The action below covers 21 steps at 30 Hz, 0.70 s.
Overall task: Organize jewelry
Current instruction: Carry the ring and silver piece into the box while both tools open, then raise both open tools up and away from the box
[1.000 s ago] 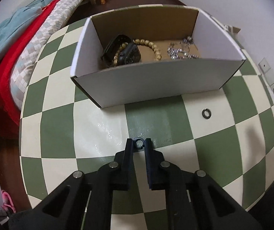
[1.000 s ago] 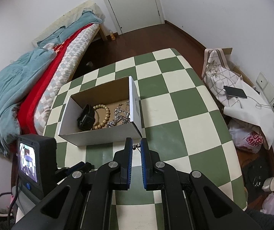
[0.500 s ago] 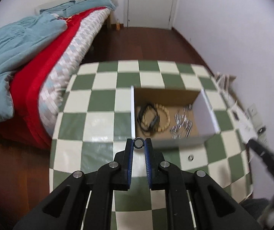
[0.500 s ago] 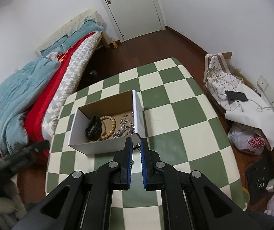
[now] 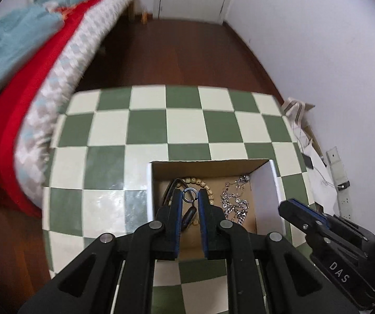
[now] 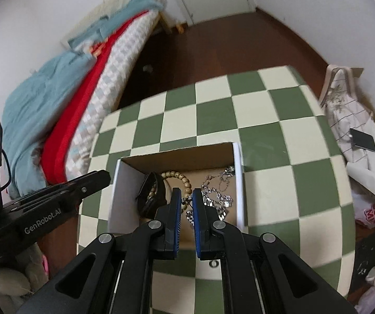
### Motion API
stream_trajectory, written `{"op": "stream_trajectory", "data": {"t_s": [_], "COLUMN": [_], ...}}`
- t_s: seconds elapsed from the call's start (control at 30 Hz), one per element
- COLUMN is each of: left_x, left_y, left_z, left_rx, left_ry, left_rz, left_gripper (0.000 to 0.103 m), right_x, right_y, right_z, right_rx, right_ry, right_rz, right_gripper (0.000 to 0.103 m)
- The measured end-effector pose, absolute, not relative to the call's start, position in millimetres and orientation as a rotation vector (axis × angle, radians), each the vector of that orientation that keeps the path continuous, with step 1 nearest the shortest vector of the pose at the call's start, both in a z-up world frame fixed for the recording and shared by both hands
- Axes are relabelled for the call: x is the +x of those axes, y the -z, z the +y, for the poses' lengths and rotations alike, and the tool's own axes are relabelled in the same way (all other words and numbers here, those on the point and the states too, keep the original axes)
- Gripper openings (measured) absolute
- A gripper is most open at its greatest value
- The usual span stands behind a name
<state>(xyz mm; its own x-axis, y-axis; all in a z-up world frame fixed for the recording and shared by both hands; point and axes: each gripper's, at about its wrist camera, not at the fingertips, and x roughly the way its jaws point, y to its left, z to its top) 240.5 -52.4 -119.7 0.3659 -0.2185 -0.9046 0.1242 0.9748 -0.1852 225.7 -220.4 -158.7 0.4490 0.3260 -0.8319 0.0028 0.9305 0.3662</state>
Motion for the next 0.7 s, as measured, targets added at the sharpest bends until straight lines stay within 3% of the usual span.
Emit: {"op": "stream_trajectory", "data": {"t_s": [0.13, 0.2, 0.23, 0.27, 0.3, 0.37, 0.4, 0.47, 0.53, 0.57, 0.7], "left_x": [263, 267, 268, 269, 269, 270, 269, 265, 261, 256, 237], "left_y": [131, 130, 128, 126, 125, 121, 118, 114, 114, 114, 118], "left_z": [-52, -52, -52, -52, -52, -50, -48, -45, -44, -43, -38], "left_rx": [-0.116, -0.100, -0.084, -0.079, -0.079, -0.075, -0.073, -0.054, -0.007, 0.023, 0.069], "left_ry": [0.224, 0.207, 0.196, 0.189, 0.184, 0.165, 0.149, 0.122, 0.083, 0.061, 0.018], "left_rz": [1.245, 1.245, 1.238, 1.232, 1.224, 1.204, 1.184, 1.160, 1.151, 1.145, 1.118], "left_gripper": [0.012, 0.013, 0.015, 0.024, 0.030, 0.066, 0.072, 0.085, 0.098, 0.102, 0.103], "right_x": [250, 255, 257, 258, 258, 258, 257, 253, 249, 246, 231], "right_y": [172, 173, 173, 173, 172, 169, 168, 166, 167, 168, 174], "right_z": [-222, -227, -229, -231, -232, -233, -234, -234, -232, -231, -228], "right_rx": [0.314, 0.315, 0.321, 0.323, 0.317, 0.290, 0.278, 0.231, 0.177, 0.156, 0.096], "right_ry": [-0.178, -0.169, -0.174, -0.172, -0.167, -0.146, -0.137, -0.095, -0.057, -0.039, 0.020], "right_rz": [1.167, 1.176, 1.181, 1.183, 1.184, 1.177, 1.176, 1.188, 1.204, 1.211, 1.229], "right_gripper": [0.014, 0.032, 0.048, 0.057, 0.058, 0.060, 0.063, 0.087, 0.097, 0.098, 0.103]}}
